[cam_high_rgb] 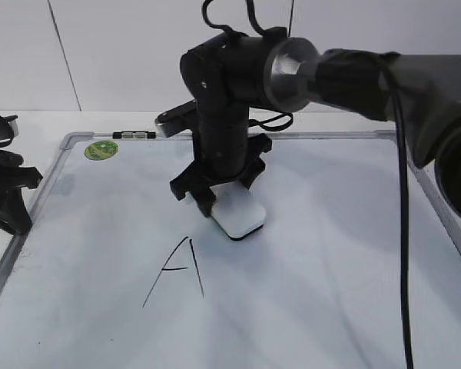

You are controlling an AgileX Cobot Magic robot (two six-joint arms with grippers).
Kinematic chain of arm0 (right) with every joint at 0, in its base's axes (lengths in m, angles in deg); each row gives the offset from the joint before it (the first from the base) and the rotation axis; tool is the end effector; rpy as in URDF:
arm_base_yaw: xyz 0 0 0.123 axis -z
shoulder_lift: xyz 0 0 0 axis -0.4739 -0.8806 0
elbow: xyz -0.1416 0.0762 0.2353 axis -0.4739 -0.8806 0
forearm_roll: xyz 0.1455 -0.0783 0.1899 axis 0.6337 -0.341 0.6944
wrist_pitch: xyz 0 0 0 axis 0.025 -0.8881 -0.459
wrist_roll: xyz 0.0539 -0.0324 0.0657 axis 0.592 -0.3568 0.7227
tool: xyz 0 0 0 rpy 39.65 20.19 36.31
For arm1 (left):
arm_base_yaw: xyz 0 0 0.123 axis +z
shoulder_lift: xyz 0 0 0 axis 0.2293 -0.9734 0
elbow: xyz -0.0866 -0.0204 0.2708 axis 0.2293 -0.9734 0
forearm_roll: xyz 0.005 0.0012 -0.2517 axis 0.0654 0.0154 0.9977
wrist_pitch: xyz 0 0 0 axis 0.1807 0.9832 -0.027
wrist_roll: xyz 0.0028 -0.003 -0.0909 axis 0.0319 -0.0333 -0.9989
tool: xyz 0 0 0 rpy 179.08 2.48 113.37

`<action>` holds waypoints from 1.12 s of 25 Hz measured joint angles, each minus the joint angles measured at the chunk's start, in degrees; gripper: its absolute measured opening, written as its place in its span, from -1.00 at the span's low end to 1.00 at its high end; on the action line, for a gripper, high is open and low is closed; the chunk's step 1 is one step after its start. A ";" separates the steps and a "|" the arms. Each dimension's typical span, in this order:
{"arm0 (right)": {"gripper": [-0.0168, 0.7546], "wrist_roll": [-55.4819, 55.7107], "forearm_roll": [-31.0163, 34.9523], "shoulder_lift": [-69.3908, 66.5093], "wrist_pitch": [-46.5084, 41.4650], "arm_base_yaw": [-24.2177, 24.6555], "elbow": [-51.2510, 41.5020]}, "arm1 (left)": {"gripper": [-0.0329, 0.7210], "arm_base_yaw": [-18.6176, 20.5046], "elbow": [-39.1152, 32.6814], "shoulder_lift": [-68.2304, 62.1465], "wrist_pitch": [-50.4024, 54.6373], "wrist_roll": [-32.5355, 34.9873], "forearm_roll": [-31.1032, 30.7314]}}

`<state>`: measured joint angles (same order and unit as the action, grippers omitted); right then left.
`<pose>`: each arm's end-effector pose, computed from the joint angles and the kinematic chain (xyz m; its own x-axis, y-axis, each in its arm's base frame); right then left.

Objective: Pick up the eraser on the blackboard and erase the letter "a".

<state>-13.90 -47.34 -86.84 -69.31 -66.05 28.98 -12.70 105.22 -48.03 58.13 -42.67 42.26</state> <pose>0.3945 0.2915 0.1687 -0.7929 -0.5831 -0.1771 -0.5714 0.8124 -0.1166 0.3599 -0.0194 0.1502 -0.9985 0.0241 -0.0501 0.0359 0.9675 -0.2504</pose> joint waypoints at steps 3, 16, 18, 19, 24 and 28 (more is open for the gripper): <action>0.49 0.77 -0.22 0.00 0.00 2.74 0.00 | -0.77 0.00 0.00 0.02 0.00 0.00 0.00; 0.49 -0.39 -0.27 0.00 -1.82 10.88 0.22 | -0.77 0.00 0.00 0.02 0.00 0.00 0.00; 0.49 -1.44 -0.80 0.00 -1.82 9.70 0.22 | -0.77 0.00 0.00 0.02 0.11 0.00 0.00; 0.49 -1.81 -1.24 0.00 -2.08 8.69 0.22 | -0.77 0.00 0.00 0.02 0.11 0.00 0.00; 0.49 -3.42 -0.63 0.00 -2.19 2.10 0.22 | -0.77 0.05 0.08 0.02 0.11 0.00 0.00; 0.49 -4.54 0.03 0.00 -2.27 -0.40 0.22 | -0.77 0.05 0.08 0.02 0.11 0.00 0.00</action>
<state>-18.44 -47.31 -86.84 -71.58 -66.45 29.20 -12.65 105.30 -48.01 58.24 -42.67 42.26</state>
